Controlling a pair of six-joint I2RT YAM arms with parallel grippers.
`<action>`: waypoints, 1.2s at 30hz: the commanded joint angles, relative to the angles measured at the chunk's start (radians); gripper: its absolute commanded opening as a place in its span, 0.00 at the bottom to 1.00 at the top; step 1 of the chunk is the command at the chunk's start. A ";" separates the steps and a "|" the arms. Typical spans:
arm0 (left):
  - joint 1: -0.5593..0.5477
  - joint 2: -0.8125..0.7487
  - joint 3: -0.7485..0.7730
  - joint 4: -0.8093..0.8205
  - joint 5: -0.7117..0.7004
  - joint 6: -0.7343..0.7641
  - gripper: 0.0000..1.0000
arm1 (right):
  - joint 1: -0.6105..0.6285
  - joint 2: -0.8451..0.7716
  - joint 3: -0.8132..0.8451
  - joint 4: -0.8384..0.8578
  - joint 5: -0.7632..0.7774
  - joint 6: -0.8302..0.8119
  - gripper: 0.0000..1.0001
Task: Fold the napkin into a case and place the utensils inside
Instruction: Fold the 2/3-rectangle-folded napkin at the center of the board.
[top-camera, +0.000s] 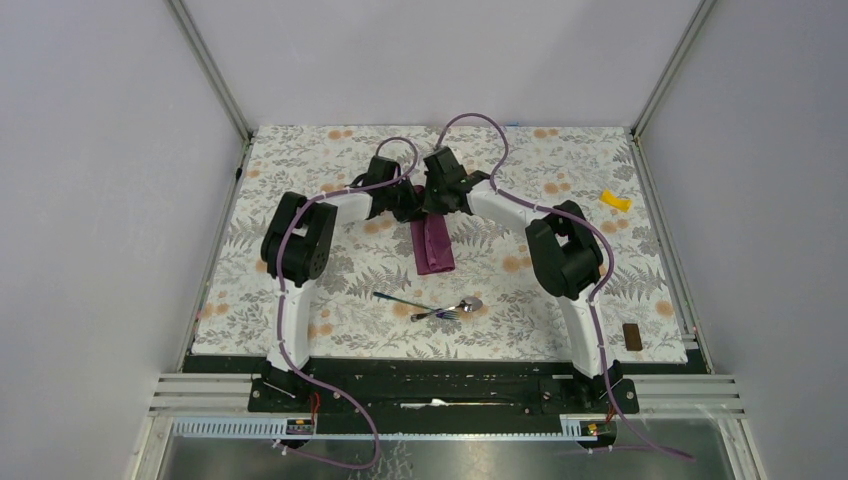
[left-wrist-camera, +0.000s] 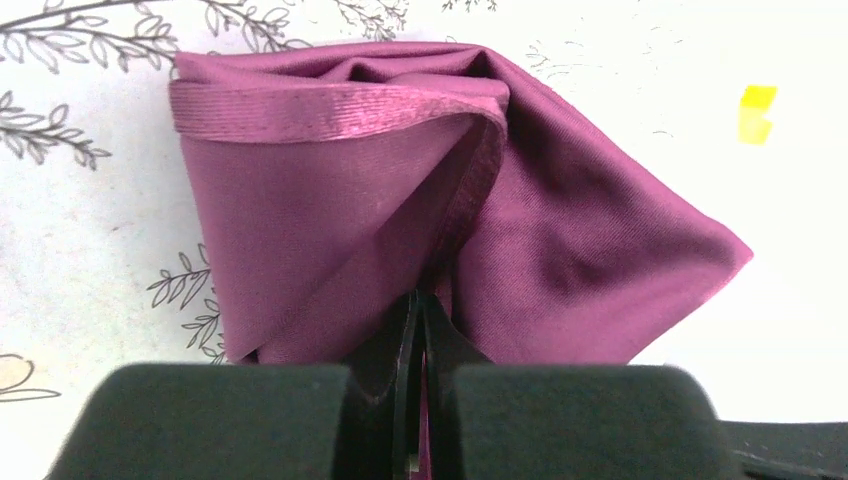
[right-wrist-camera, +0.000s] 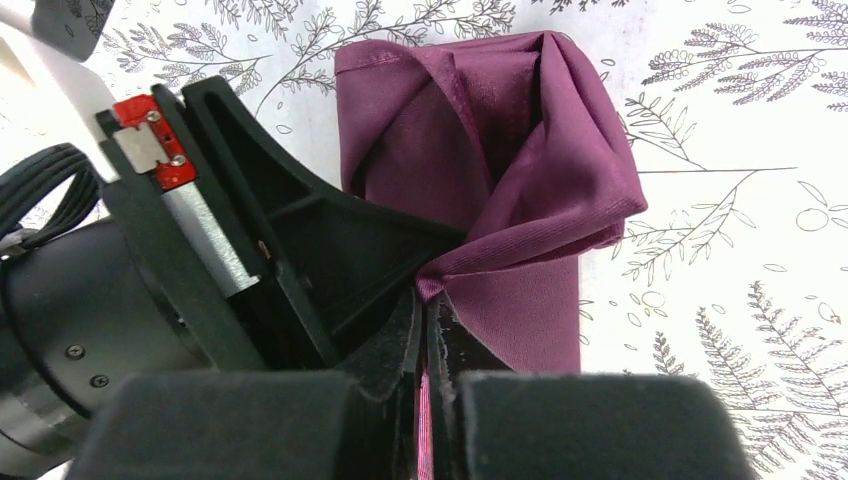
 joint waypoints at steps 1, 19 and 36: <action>0.009 -0.057 -0.049 0.028 0.016 -0.016 0.09 | 0.004 -0.005 -0.024 0.071 0.026 0.035 0.00; 0.113 -0.315 -0.236 0.008 0.000 -0.034 0.18 | 0.006 0.018 -0.007 0.074 -0.029 -0.046 0.00; 0.096 -0.124 -0.216 0.044 -0.067 -0.012 0.05 | 0.102 0.168 0.189 -0.035 0.017 -0.241 0.00</action>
